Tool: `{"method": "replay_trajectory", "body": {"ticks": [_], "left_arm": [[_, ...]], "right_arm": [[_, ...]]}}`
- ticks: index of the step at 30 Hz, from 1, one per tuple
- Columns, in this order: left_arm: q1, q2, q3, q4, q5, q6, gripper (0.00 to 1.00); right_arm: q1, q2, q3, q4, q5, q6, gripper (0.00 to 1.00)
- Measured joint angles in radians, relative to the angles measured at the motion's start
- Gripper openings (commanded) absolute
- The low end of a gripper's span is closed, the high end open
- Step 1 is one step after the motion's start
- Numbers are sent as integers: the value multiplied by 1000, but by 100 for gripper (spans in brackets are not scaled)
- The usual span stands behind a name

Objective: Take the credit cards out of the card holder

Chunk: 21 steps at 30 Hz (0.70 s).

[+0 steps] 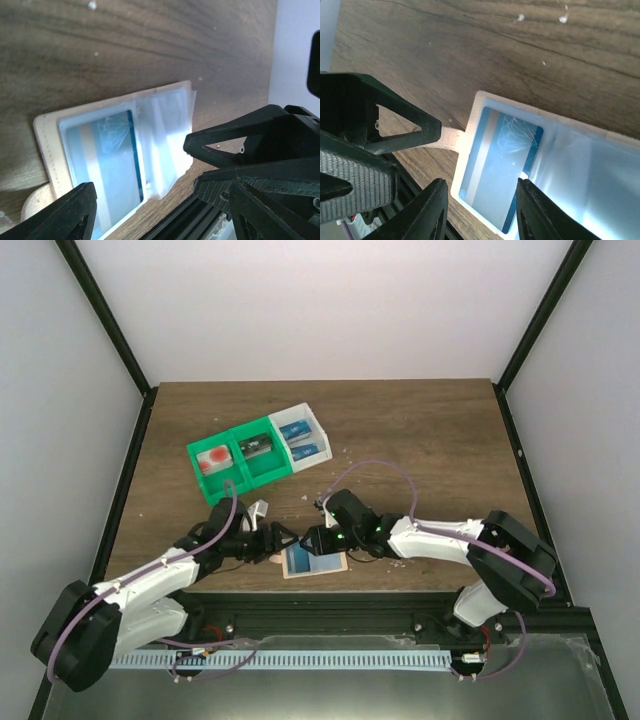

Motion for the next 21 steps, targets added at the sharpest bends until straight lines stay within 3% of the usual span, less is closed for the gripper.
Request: {"method": "replay_trajectory", "body": {"ticks": [8,21], "left_arm": [[-7,42,-42,104,9,-39,84],[-7,128,-118,245,27,-80,87]], "right_arm": [[18,23,-74,106,-7,38,29],[23,111,-89,153,-2,58,26]]}}
